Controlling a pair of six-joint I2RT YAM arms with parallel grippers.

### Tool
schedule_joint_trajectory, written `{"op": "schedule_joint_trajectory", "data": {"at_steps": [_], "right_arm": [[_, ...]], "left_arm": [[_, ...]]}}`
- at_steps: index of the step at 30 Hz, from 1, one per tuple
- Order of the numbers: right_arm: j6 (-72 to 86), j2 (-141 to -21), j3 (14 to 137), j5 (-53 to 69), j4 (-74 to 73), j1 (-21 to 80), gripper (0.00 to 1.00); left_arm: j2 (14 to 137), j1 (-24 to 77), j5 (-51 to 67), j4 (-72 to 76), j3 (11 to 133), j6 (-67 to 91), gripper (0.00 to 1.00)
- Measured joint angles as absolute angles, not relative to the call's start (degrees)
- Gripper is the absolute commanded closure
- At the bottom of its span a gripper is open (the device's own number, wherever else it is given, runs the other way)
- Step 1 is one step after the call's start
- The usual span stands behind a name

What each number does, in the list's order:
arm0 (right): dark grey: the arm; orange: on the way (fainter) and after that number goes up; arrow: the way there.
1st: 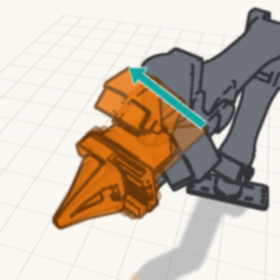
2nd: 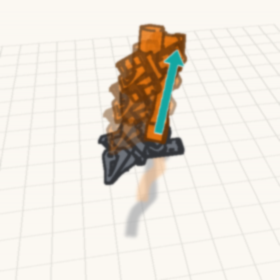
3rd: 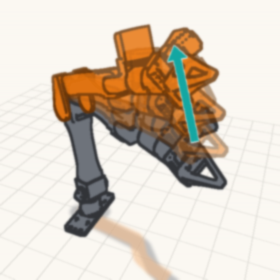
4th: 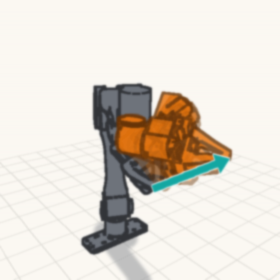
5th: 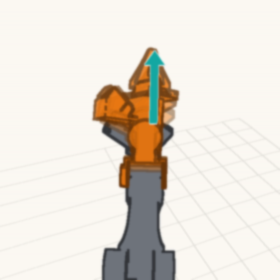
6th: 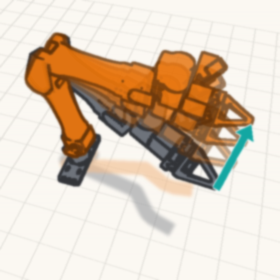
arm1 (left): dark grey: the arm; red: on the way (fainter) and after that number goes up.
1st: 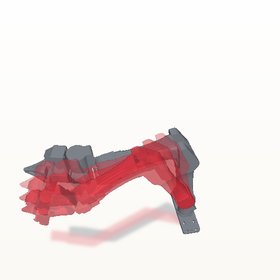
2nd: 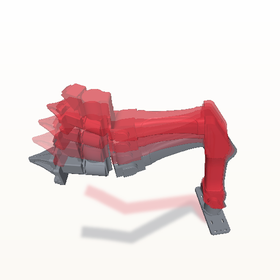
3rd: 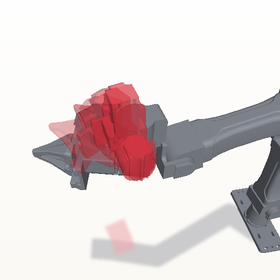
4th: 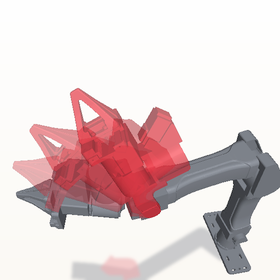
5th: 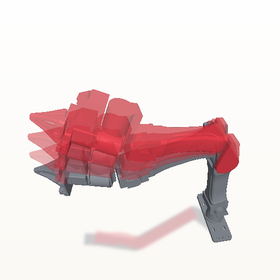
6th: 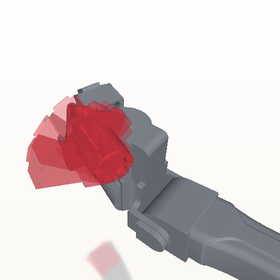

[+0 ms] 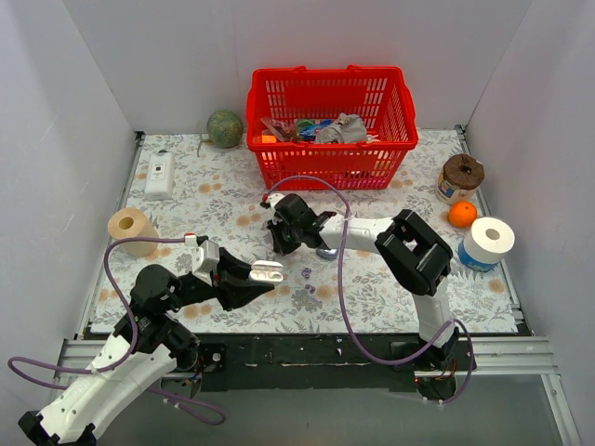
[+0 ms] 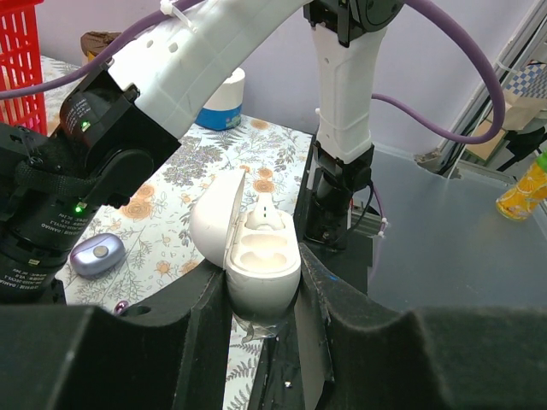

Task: Insert the wireless bluetooth earbuds into the charging case
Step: Pick up the earbud from the center of the board.

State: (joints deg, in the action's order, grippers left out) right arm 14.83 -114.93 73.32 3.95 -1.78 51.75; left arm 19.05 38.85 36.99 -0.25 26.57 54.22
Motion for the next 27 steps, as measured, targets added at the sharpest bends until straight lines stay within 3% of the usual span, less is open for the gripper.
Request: {"op": "schedule_joint_trajectory", "data": {"at_steps": [7,23,27], "right_arm": [[11.27,-115.5,74.83,2.81,-3.51,51.7,0.88],[11.57,-110.21,72.6,-0.05,-4.23,51.55,0.36],[12.53,-109.3,73.08,1.37,-3.33,53.98,0.34]], "left_arm": [[19.03,38.85,37.01,-0.21,25.63,54.15,1.0],[19.0,38.85,37.01,0.69,25.43,53.82,1.0],[18.83,38.85,37.04,1.1,25.43,53.89,1.0]]}}
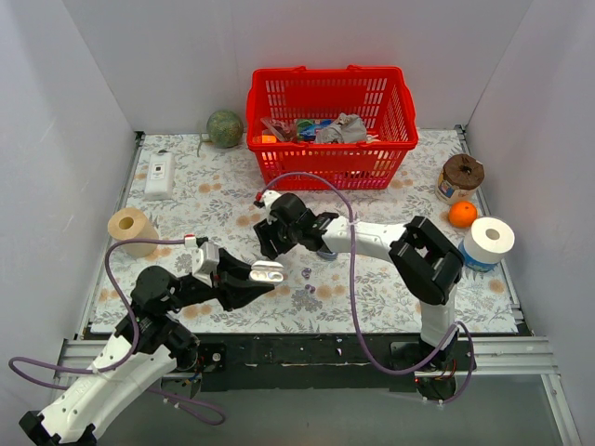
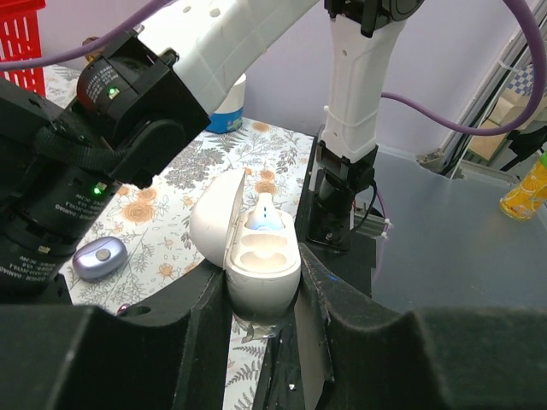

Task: Insert the wireless bluetooth earbuds into the charging case
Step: Pick up the earbud from the center of the board.

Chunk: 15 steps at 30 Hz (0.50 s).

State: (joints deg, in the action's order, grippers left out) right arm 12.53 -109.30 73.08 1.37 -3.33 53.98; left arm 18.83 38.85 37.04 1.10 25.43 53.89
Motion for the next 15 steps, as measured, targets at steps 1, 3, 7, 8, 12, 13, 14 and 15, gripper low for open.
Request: {"op": "schedule_joint_trajectory", "data": {"at_steps": [1,3,7,8,12,13,14,15], "right_arm": [[12.91,-109.34,73.34,1.72,-3.29,54.65,0.34],[13.34,-109.43,73.95,2.15,-3.53,55.55,0.34],[13.76,-111.07,76.27,3.22,-3.75,56.82,0.35],[13.85,-111.28,76.31,3.36,-3.79,56.86,0.35],[14.41,-112.07,76.31,3.4,-4.19,56.73,0.35],[14.55,-112.29,76.31,3.38,-4.27,56.71,0.35],[14.63,-112.53,76.31,3.38,-4.32,56.69,0.36],[14.68,-112.77,76.31,3.38,-4.34,56.69,0.36]], "left_arm": [[18.63,38.85,37.01,1.21,25.43,53.91,1.0],[18.31,38.85,37.04,1.32,25.43,53.95,1.0],[18.04,38.85,37.04,1.26,25.43,53.98,1.0],[18.02,38.85,37.04,1.26,25.43,54.0,1.0],[17.52,38.85,37.04,1.26,25.43,54.08,1.0],[17.41,38.85,37.04,1.26,25.41,54.22,1.0],[17.37,38.85,37.04,1.28,25.41,54.24,1.0],[17.37,38.85,37.04,1.28,25.41,54.26,1.0]]}}
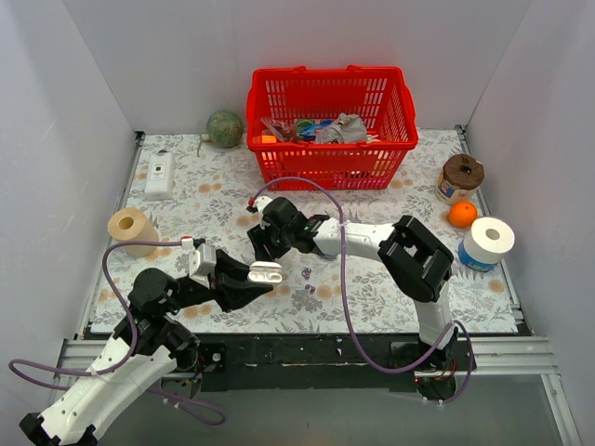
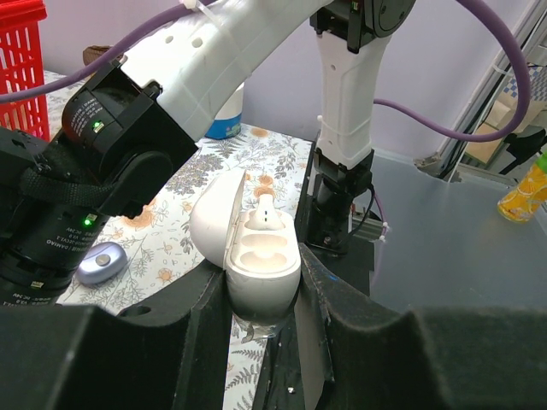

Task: Insert the wireless bluetooth earbuds into the charging case
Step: Pick up the earbud from the center of the board.

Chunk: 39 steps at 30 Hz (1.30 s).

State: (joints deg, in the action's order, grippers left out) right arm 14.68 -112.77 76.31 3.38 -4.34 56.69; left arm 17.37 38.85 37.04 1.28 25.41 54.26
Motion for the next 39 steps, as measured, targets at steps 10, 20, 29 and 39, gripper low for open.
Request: {"op": "schedule_joint_trajectory", "data": {"at_steps": [10,20,29,39], "right_arm": [[14.85,-113.86,76.31,3.38,-4.62,56.64,0.37],[14.85,-113.86,76.29,3.16,-4.6,57.21,0.38],[14.92,-113.86,76.29,3.09,-4.6,57.89,0.4],[15.05,-114.1,76.29,1.45,-5.02,57.82,0.41]], "left_arm": [[17.3,38.85,37.06,1.28,24.69,54.52,1.0],[17.1,38.85,37.08,1.78,24.14,54.96,1.0],[17.06,38.85,37.08,1.76,23.94,55.16,1.0],[17.04,38.85,37.1,1.76,23.94,55.31,1.0]]}}
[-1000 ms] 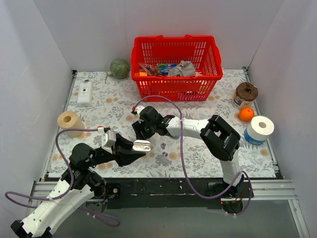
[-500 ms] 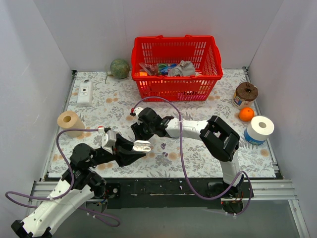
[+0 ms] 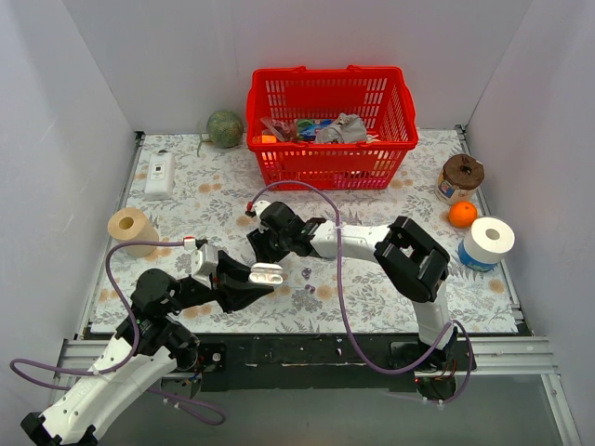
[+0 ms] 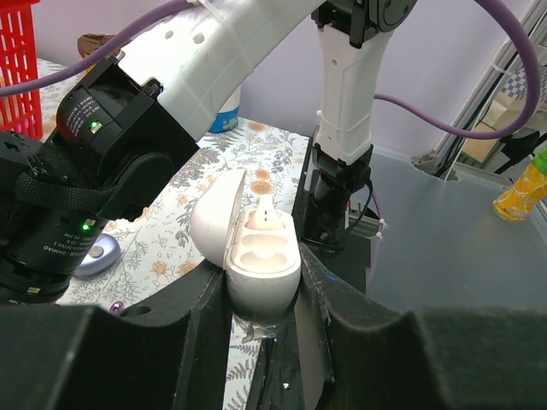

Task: Insert the wireless bluetooth earbuds into the charging case
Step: Pick up the earbud from the center of the board.

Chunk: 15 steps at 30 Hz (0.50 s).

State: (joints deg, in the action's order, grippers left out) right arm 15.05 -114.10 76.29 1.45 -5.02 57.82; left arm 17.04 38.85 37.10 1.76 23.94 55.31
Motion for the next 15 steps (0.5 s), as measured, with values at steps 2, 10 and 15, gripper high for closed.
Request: {"op": "schedule_joint_trajectory", "data": {"at_steps": [2,10,15], "right_arm": [[15.05,-114.17,76.29,1.32,-5.02,57.76,0.41],[15.27,-114.41,76.29,0.97,-4.99,57.3,0.48],[16.12,-114.43,76.29,-0.6,-5.32,57.01,0.52]], "left_arm": [[16.99,38.85,37.1,1.76,23.92,55.31,1.0],[16.75,38.85,37.1,1.76,23.92,55.33,1.0],[16.75,38.85,37.1,1.76,23.92,55.35,1.0]]}}
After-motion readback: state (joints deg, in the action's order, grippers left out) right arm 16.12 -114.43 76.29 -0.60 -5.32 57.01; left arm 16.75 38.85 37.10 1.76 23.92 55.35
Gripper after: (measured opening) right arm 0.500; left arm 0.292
